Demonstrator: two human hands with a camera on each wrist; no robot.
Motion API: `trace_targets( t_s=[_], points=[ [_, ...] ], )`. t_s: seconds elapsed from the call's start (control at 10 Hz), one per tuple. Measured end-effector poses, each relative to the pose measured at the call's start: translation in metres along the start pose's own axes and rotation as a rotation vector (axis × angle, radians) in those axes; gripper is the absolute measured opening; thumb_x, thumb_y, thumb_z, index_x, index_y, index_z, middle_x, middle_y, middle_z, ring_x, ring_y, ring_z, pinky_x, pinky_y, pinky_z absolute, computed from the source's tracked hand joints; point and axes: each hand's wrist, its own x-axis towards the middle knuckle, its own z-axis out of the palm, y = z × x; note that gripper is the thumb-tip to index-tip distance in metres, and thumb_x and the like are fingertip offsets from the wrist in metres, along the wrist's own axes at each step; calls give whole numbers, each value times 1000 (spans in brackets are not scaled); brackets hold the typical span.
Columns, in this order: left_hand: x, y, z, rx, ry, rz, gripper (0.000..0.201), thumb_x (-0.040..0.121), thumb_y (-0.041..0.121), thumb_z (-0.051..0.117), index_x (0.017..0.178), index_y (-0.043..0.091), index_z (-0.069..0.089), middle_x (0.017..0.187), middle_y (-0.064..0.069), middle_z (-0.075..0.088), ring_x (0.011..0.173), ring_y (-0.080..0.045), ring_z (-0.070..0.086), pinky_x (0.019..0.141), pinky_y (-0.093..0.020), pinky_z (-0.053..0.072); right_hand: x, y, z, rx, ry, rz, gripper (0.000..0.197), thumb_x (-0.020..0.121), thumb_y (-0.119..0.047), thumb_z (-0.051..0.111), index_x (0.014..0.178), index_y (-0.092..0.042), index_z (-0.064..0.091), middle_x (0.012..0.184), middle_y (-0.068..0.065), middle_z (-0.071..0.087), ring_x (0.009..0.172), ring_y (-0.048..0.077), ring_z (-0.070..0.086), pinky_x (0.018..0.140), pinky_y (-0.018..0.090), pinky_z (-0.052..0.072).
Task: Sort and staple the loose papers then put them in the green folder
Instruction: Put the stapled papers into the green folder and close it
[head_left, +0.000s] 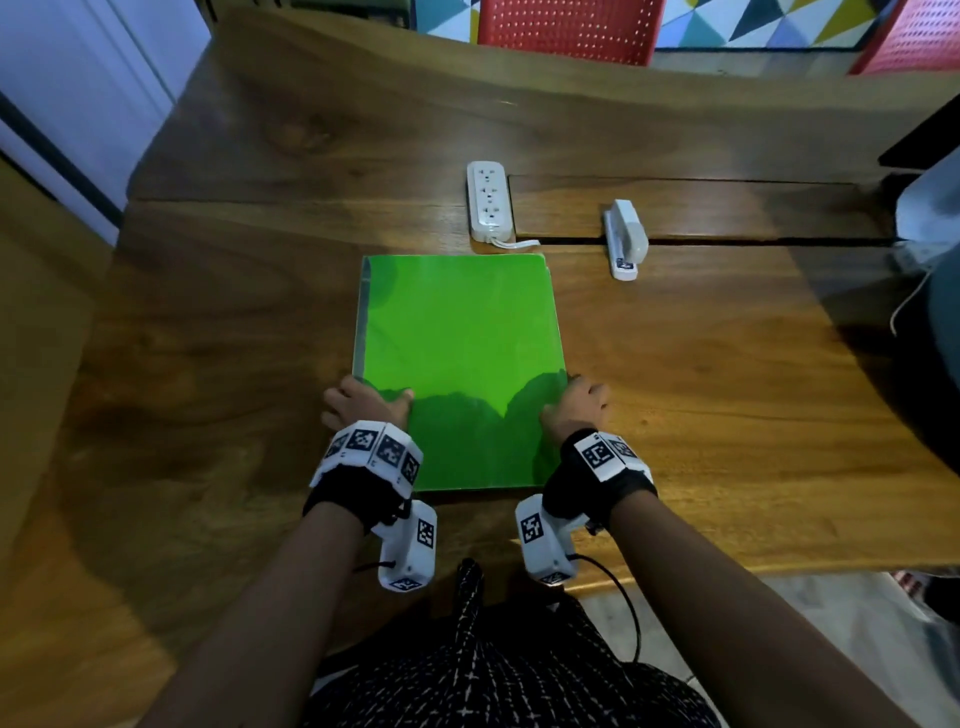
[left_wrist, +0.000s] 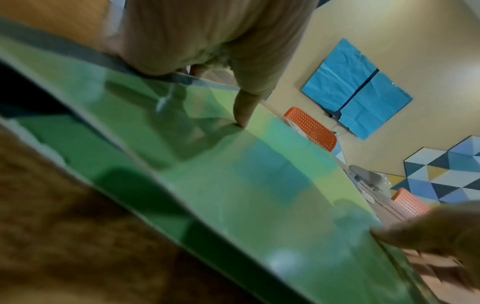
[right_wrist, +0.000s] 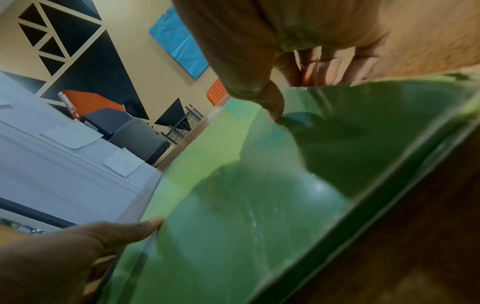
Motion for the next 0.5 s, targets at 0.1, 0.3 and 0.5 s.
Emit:
trace_targets(
  t_s=[0.1, 0.3, 0.5],
  points=[
    [-1, 4, 8, 33, 16, 26, 64, 84, 33, 64, 132, 3, 33, 141, -19, 29, 127, -40, 31, 102, -47, 35, 0, -8, 4, -37, 5, 3, 52, 90, -11, 53, 136, -4, 31, 144, 17, 26, 132, 35, 27, 111, 48, 30],
    [0, 5, 16, 27, 29, 51, 78, 84, 30, 65, 143, 8, 21, 143, -18, 26, 129, -39, 28, 105, -54, 34, -2, -12, 3, -168, -20, -82, 63, 89, -5, 53, 143, -10, 20, 148, 14, 19, 133, 34, 24, 108, 50, 32],
    [-5, 10, 14, 336, -125, 354, 76, 90, 41, 51, 147, 38, 2, 159, -5, -10, 147, -29, -7, 114, -60, 12, -12, -21, -3, -436, -68, -356, 74, 90, -3, 40, 149, -27, 1, 159, 2, -12, 146, 30, -2, 113, 54, 20]
  ],
)
